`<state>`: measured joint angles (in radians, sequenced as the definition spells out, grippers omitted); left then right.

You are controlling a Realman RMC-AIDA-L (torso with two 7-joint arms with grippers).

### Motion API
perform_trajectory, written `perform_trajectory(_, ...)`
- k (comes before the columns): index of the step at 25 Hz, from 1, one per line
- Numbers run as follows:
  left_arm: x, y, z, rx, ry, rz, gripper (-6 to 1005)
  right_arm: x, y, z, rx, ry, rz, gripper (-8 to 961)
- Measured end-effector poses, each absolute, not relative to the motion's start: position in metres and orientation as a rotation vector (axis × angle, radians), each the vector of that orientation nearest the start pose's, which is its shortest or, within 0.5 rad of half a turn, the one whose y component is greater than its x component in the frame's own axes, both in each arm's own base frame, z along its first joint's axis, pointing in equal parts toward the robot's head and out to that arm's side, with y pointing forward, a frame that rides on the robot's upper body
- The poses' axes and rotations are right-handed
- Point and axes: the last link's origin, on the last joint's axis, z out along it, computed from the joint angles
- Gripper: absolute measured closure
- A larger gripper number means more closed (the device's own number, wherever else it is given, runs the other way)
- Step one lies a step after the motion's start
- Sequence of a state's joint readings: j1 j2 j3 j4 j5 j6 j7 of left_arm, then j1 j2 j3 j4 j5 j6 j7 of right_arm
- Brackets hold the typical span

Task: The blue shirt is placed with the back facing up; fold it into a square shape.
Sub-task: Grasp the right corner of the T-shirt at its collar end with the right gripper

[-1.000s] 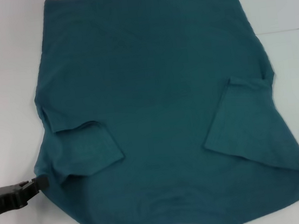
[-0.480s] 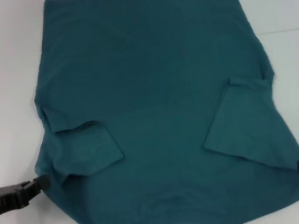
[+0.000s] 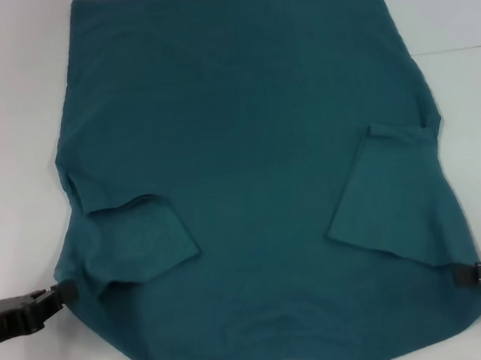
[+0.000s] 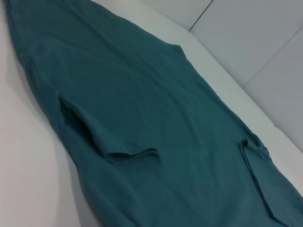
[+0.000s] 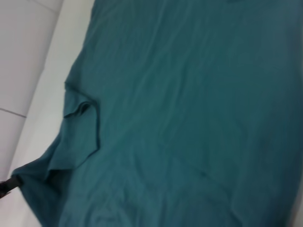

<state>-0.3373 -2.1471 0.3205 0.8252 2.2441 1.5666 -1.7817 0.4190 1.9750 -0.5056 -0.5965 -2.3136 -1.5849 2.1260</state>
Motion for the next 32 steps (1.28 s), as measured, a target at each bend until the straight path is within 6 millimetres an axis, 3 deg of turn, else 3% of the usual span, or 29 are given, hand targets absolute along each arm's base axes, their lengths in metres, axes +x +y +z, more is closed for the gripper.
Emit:
perform_trajectory(14,-0.351,0.267,0.033,-2.212,-1.412,-0.667,982,0.350,0.278,0.027,-2.254,1.921,0.478,133)
perform_trajectory(25,-0.351,0.267,0.032,-2.215,-1.413,-0.670,983,0.352,0.278,0.027,-2.245,1.921,0.467,326)
perform_trajectory(32,-0.351,0.266,0.032,-2.212,-1.413,-0.669,983,0.357,0.274,0.026,-2.229,1.926,0.448,747)
